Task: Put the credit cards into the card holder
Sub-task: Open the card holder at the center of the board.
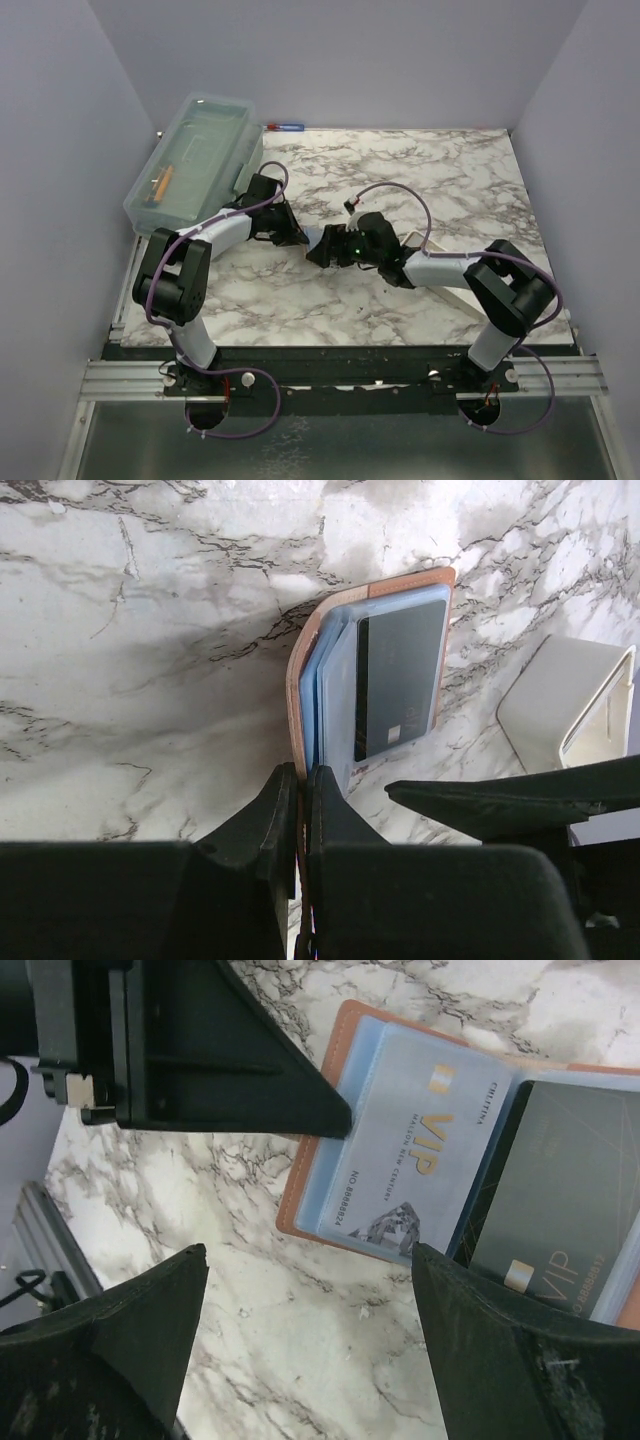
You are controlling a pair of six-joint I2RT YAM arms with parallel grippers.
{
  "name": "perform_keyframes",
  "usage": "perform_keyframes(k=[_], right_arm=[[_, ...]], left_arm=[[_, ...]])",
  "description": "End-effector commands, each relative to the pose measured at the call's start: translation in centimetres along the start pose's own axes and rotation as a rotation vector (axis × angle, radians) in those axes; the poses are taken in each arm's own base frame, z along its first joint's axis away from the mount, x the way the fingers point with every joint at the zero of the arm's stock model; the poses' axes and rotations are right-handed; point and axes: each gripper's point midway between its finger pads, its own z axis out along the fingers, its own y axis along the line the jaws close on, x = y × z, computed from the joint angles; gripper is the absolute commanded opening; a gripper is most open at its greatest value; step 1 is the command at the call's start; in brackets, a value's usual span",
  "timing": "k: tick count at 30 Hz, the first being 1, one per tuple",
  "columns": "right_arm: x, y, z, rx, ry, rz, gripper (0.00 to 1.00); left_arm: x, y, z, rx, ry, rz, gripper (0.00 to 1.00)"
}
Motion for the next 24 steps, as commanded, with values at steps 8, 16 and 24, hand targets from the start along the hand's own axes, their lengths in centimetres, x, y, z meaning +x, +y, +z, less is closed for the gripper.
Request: perform_keyframes(k=[8, 16, 24], right_arm=[[-0.7, -2.7, -1.8, -0.055, 0.127, 0.338, 0.82], [-0.1, -2.9, -0.6, -0.210, 0.195, 0.427, 0.66], [0.5, -3.2, -1.2, -0.339, 0.174, 0.571, 0.70]], left_arm=[[-0.1, -3.5, -2.2, 0.043, 0.010, 0.074, 0.00], [0.2, -4.3, -1.9, 0.014, 0.029, 0.092, 0.00], [0.3, -5.5, -1.2, 0.009, 0.029, 0.098, 0.00]])
